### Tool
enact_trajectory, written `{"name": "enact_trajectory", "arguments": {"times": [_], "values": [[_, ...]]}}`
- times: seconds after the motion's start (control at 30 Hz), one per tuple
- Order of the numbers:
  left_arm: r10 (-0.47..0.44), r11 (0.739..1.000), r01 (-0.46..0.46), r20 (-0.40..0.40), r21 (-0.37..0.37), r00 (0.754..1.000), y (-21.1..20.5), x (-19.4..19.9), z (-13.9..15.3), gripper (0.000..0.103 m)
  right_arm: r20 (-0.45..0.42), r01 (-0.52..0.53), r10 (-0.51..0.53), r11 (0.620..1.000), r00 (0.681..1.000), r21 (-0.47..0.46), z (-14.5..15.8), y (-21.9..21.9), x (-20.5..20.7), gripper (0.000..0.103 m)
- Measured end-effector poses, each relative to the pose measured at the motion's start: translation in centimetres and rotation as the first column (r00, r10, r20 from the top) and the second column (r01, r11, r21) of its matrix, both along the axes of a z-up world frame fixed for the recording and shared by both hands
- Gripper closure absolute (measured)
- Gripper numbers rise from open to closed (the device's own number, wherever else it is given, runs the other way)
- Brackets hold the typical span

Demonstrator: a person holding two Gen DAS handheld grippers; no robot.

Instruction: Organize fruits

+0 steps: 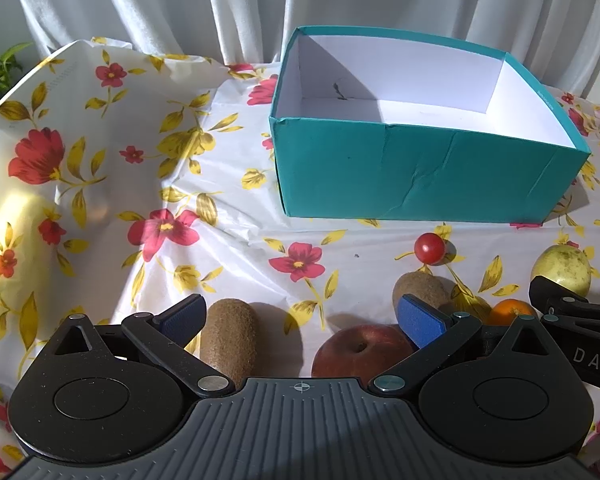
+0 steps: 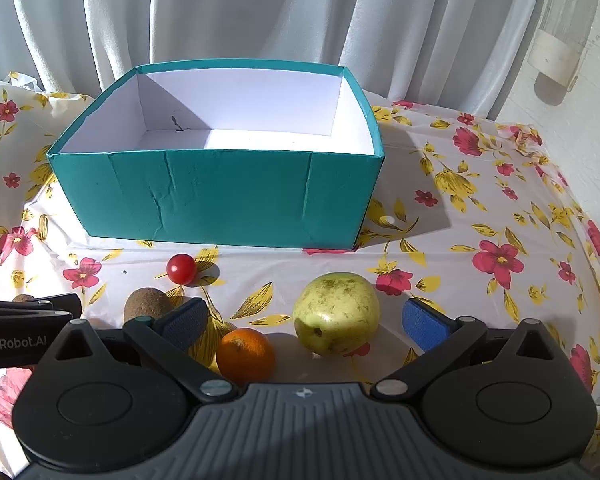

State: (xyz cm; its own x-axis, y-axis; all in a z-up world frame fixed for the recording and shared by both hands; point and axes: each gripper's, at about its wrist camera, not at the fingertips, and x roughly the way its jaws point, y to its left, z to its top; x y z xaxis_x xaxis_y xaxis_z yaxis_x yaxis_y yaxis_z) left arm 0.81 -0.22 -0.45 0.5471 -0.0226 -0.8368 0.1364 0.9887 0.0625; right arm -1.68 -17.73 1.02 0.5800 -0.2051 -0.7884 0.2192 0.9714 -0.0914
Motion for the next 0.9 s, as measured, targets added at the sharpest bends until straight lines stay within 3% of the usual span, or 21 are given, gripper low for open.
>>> {"name": "enact_trajectory", "arguments": {"times": [0.9], "values": [[-0.001,1.0,0.001,-0.015,-0.003,1.0,0.1,-0.41,0.15,0.0,-0.001,-0.013,0.013,1.0,1.0,-0.003,0.39,0.37,-0.36,0.0]]}}
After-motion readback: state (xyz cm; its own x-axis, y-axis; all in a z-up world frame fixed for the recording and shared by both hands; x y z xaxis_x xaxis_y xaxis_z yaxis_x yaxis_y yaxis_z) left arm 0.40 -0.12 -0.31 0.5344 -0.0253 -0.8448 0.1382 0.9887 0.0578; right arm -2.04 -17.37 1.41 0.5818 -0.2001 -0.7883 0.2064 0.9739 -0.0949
